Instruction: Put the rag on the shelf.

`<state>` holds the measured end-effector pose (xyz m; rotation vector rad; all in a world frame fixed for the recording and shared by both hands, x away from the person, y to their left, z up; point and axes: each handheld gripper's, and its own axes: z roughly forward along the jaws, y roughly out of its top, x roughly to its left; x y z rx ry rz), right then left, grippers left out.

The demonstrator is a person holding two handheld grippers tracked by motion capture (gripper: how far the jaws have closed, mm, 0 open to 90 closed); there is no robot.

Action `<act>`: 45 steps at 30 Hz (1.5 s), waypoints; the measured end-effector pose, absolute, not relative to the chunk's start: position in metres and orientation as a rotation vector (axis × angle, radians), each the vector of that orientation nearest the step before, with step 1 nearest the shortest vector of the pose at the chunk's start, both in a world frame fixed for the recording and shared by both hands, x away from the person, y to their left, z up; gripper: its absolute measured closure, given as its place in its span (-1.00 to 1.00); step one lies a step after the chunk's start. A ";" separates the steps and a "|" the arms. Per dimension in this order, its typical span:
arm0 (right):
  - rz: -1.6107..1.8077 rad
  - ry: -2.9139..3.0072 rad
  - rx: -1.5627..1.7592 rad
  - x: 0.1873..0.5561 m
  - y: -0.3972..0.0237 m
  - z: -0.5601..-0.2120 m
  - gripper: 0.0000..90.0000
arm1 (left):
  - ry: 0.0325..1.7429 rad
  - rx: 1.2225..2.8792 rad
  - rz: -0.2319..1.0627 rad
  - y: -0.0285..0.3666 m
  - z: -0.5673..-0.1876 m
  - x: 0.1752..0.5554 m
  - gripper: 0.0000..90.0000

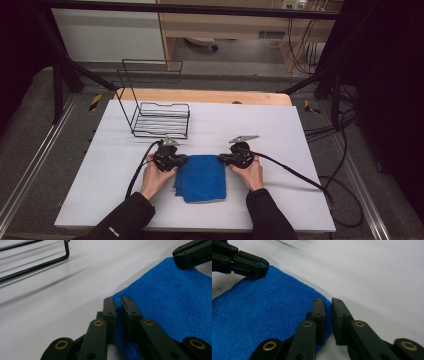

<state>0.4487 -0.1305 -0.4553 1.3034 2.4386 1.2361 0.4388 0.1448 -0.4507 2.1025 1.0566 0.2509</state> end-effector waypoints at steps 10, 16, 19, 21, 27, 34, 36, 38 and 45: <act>1.238 2.421 1.305 0.444 -0.133 -0.449 0.92 | 1.061 2.050 0.226 0.150 -0.445 0.437 0.85; 1.292 2.386 1.289 0.440 -0.136 -0.438 0.92 | 1.013 2.014 0.273 0.153 -0.432 0.430 0.86; 1.320 2.367 1.265 0.437 -0.136 -0.432 0.93 | 0.997 2.003 0.288 0.155 -0.427 0.426 0.86; 1.324 2.364 1.257 0.436 -0.135 -0.430 0.93 | 0.989 1.997 0.299 0.156 -0.424 0.423 0.86; 1.360 2.343 1.205 0.431 -0.132 -0.420 0.92 | 0.969 1.962 0.314 0.165 -0.413 0.414 0.86; 1.412 2.306 1.175 0.427 -0.136 -0.410 0.93 | 0.948 1.926 0.326 0.165 -0.403 0.408 0.86; 1.412 2.293 1.163 0.425 -0.136 -0.407 0.93 | 0.939 1.924 0.345 0.164 -0.400 0.406 0.86; 1.420 2.273 1.139 0.423 -0.136 -0.401 0.93 | 0.936 1.915 0.357 0.164 -0.396 0.403 0.86; 1.463 2.235 1.092 0.419 -0.137 -0.390 0.93 | 0.919 1.883 0.379 0.166 -0.388 0.398 0.86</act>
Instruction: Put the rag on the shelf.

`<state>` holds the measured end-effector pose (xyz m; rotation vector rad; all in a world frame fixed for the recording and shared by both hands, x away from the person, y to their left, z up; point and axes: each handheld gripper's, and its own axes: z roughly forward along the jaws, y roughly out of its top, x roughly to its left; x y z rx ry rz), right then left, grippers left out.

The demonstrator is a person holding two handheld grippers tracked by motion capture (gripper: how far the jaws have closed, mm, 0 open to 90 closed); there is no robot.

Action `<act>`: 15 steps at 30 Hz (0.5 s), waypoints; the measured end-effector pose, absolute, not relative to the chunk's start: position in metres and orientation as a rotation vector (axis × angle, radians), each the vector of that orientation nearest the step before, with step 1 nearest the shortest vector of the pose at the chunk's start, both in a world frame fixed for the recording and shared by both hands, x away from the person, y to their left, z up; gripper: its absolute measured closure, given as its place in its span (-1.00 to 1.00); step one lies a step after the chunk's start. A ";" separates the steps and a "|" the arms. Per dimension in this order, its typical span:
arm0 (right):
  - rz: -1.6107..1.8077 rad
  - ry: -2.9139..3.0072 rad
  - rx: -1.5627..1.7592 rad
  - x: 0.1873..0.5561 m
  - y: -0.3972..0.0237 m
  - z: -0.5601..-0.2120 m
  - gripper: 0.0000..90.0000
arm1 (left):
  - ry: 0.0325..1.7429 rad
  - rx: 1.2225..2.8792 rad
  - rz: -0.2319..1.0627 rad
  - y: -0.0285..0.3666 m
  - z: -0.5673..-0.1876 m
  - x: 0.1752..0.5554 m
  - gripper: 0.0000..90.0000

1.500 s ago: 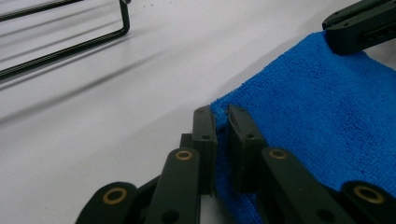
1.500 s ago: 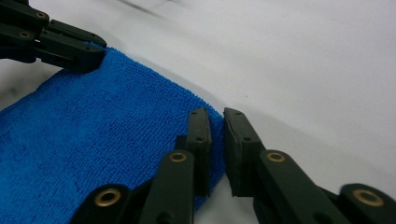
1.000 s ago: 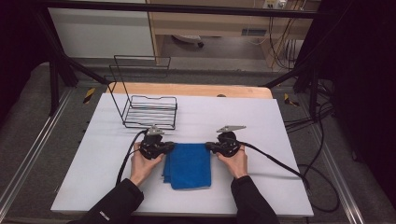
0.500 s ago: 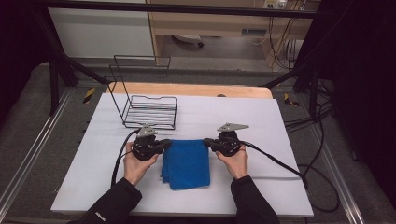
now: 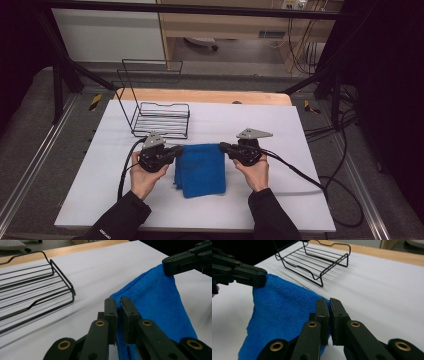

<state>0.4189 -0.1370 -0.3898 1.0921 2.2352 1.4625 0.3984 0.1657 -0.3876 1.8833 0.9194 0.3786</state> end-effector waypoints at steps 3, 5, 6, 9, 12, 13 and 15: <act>1.480 2.219 1.079 0.417 -0.138 -0.385 0.93 | 0.913 1.867 0.380 0.166 -0.384 0.397 0.86; 1.479 2.215 1.067 0.416 -0.138 -0.382 0.93 | 0.907 1.861 0.387 0.166 -0.382 0.395 0.86; 1.481 2.206 1.052 0.415 -0.138 -0.379 0.93 | 0.905 1.858 0.390 0.166 -0.381 0.395 0.86; 1.488 2.196 1.039 0.413 -0.138 -0.376 0.93 | 0.898 1.850 0.398 0.167 -0.378 0.393 0.86; 1.499 2.188 1.036 0.411 -0.138 -0.373 0.93 | 0.889 1.838 0.406 0.168 -0.375 0.392 0.86; 1.502 2.185 1.031 0.411 -0.138 -0.372 0.93 | 0.885 1.837 0.410 0.168 -0.374 0.391 0.86; 1.503 2.180 1.017 0.410 -0.138 -0.369 0.93 | 0.881 1.835 0.418 0.169 -0.373 0.391 0.86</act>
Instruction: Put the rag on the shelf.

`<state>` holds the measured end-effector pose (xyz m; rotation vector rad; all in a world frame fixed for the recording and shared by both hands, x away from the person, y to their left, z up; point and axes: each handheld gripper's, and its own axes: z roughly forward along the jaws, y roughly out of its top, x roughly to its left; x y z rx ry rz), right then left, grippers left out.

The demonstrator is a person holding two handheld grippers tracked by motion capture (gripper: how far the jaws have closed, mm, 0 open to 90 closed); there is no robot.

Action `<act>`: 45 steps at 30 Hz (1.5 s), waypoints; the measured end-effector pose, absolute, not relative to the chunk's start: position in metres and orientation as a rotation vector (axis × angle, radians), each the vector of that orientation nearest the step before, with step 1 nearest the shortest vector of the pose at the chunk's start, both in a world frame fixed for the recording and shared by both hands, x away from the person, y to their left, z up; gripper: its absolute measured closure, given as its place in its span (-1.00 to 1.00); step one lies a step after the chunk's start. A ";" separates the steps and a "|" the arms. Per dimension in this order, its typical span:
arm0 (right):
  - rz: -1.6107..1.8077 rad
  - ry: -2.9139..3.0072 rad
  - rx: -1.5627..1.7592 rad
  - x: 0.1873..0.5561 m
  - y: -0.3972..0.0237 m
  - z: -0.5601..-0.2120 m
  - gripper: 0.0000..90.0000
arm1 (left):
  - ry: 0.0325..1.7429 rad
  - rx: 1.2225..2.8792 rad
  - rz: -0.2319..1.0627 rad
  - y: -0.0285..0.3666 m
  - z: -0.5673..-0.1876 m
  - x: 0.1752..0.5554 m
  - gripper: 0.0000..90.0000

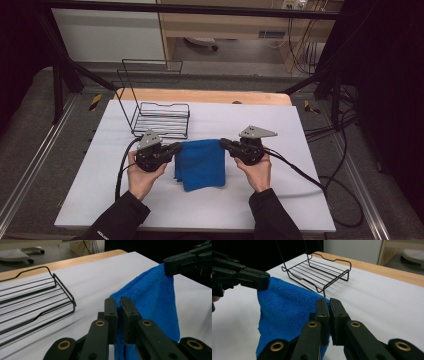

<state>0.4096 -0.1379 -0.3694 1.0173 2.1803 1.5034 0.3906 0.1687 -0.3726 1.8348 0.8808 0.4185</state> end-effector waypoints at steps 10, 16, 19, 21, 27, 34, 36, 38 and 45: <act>1.535 2.147 0.988 0.405 -0.139 -0.359 0.93 | 0.858 1.808 0.425 0.170 -0.365 0.387 0.86; 1.554 2.118 0.960 0.400 -0.138 -0.352 0.93 | 0.849 1.783 0.433 0.173 -0.359 0.384 0.86; 1.560 2.093 0.934 0.396 -0.136 -0.346 0.93 | 0.839 1.768 0.439 0.175 -0.355 0.383 0.86; 1.560 2.089 0.928 0.394 -0.135 -0.345 0.93 | 0.834 1.760 0.452 0.176 -0.352 0.381 0.86; 1.592 2.053 0.892 0.389 -0.133 -0.335 0.93 | 0.824 1.727 0.461 0.180 -0.345 0.379 0.86; 1.608 2.039 0.880 0.388 -0.128 -0.331 0.93 | 0.826 1.687 0.468 0.188 -0.335 0.378 0.86; 1.624 2.024 0.880 0.389 -0.124 -0.327 0.93 | 0.828 1.679 0.470 0.190 -0.333 0.379 0.86; 1.633 2.007 0.875 0.389 -0.122 -0.324 0.93 | 0.825 1.673 0.474 0.192 -0.331 0.379 0.86; 1.649 1.953 0.832 0.389 -0.111 -0.308 0.93 | 0.806 1.622 0.499 0.204 -0.317 0.378 0.87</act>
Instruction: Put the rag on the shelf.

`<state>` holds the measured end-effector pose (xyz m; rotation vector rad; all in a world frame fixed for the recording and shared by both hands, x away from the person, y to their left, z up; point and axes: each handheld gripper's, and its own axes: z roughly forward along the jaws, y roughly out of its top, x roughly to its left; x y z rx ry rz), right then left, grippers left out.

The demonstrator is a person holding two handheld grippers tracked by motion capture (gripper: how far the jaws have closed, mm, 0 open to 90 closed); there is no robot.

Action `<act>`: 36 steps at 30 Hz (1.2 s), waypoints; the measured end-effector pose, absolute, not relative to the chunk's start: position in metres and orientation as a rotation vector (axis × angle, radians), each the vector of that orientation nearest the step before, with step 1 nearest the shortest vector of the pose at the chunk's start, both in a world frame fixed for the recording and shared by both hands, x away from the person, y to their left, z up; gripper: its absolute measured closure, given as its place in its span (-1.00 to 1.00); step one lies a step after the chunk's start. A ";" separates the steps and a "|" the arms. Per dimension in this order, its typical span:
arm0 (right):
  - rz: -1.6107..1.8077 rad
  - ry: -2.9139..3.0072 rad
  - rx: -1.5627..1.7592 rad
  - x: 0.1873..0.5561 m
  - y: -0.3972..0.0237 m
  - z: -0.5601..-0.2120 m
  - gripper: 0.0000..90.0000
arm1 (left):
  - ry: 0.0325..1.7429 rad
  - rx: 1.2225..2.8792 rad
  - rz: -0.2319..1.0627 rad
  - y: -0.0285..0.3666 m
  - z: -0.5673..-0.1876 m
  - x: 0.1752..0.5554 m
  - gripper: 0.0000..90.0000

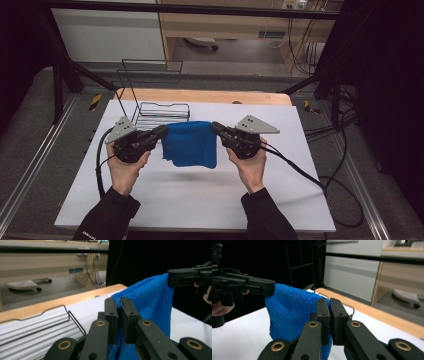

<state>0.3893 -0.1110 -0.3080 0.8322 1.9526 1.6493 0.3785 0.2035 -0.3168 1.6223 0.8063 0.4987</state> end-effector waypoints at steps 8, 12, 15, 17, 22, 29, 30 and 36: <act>1.689 1.915 0.788 0.391 -0.098 -0.292 0.93 | 0.780 1.584 0.544 0.219 -0.299 0.376 0.87; 1.712 1.884 0.765 0.392 -0.088 -0.281 0.93 | 0.780 1.567 0.564 0.226 -0.291 0.378 0.87; 1.721 1.875 0.756 0.394 -0.084 -0.278 0.93 | 0.780 1.548 0.577 0.231 -0.285 0.379 0.87; 1.723 1.868 0.749 0.396 -0.081 -0.274 0.93 | 0.778 1.537 0.579 0.235 -0.281 0.381 0.87; 1.742 1.847 0.732 0.401 -0.072 -0.265 0.93 | 0.780 1.510 0.583 0.244 -0.273 0.385 0.87; 1.751 1.822 0.704 0.405 -0.058 -0.253 0.93 | 0.774 1.458 0.604 0.256 -0.261 0.388 0.88; 1.748 1.819 0.702 0.406 -0.056 -0.251 0.93 | 0.769 1.456 0.608 0.258 -0.259 0.388 0.88; 1.759 1.795 0.688 0.411 -0.047 -0.241 0.93 | 0.763 1.429 0.620 0.266 -0.250 0.392 0.88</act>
